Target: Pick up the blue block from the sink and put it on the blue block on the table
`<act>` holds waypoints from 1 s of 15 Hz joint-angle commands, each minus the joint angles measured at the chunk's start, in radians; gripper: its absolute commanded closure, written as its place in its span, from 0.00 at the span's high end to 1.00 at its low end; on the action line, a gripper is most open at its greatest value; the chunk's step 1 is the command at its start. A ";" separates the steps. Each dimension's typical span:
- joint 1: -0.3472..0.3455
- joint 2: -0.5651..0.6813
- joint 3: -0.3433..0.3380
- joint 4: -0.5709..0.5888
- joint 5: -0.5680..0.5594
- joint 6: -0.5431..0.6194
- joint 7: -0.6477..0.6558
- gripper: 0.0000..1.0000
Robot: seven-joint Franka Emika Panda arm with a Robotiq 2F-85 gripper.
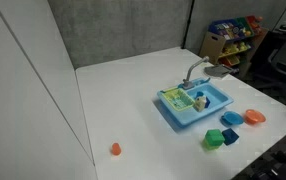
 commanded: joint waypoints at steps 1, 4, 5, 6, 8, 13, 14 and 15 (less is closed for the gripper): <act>-0.016 -0.001 0.010 0.003 0.008 -0.005 -0.010 1.00; -0.016 -0.001 0.010 0.003 0.008 -0.005 -0.010 1.00; -0.016 -0.001 0.010 0.003 0.008 -0.005 -0.010 1.00; -0.016 -0.001 0.010 0.003 0.008 -0.005 -0.010 1.00; -0.026 0.012 0.011 0.033 -0.003 -0.028 0.000 1.00; -0.057 0.053 0.004 0.113 -0.020 -0.084 0.005 1.00; -0.065 0.074 -0.003 0.139 -0.023 -0.102 0.000 1.00; -0.073 0.088 -0.008 0.160 -0.024 -0.117 -0.002 1.00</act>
